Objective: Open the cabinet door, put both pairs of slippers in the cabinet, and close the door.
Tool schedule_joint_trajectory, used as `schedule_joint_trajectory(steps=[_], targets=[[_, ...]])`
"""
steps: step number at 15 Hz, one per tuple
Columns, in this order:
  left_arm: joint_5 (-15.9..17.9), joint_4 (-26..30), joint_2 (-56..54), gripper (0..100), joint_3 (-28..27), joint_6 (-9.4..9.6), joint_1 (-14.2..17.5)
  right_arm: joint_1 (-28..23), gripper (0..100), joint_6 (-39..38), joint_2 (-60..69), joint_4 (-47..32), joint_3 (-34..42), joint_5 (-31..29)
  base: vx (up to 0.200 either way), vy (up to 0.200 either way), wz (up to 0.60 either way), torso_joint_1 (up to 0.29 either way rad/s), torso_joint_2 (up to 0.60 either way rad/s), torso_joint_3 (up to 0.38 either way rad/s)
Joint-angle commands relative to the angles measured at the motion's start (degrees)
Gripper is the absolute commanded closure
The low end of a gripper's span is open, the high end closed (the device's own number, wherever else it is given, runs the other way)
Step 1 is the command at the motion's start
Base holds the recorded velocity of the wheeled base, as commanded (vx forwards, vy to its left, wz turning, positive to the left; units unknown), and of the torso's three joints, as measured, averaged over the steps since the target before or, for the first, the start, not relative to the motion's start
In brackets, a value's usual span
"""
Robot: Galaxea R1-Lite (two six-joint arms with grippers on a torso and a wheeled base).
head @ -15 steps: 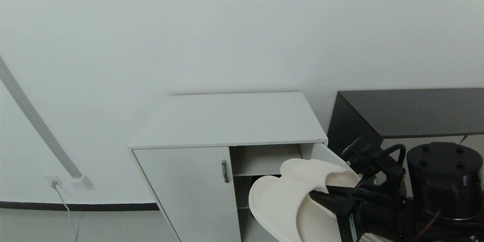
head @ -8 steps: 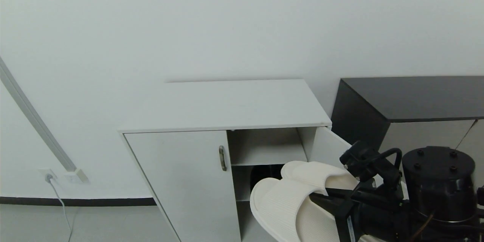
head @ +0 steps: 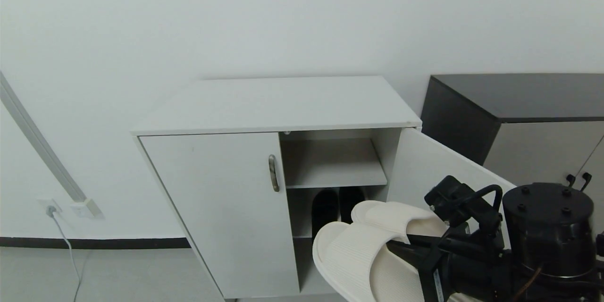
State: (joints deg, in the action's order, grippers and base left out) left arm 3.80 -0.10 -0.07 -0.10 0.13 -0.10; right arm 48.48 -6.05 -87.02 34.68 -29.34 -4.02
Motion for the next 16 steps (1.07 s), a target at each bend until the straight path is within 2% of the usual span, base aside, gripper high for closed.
schedule_joint_trajectory(steps=[1, 10, 16], targets=[[-0.02, 0.01, 0.07, 100, 0.01, -0.05, 0.01, 0.03, 100, -0.02, 0.18, 0.03, 0.08, -0.02, 0.000, 0.000, 0.00, -0.178, 0.50, 0.320], [-0.02, 0.01, 0.07, 100, 0.01, 0.04, 0.01, 0.65, 100, 0.33, -0.17, 0.12, -0.01, -0.02, 0.000, 0.000, 0.00, -0.134, 0.47, 0.331], [-0.02, 0.01, 0.07, 100, 0.01, 0.13, 0.01, 1.26, 100, 0.25, -1.75, 0.21, -0.19, -0.02, 0.000, 0.000, 0.00, -0.045, 0.43, 0.375]])
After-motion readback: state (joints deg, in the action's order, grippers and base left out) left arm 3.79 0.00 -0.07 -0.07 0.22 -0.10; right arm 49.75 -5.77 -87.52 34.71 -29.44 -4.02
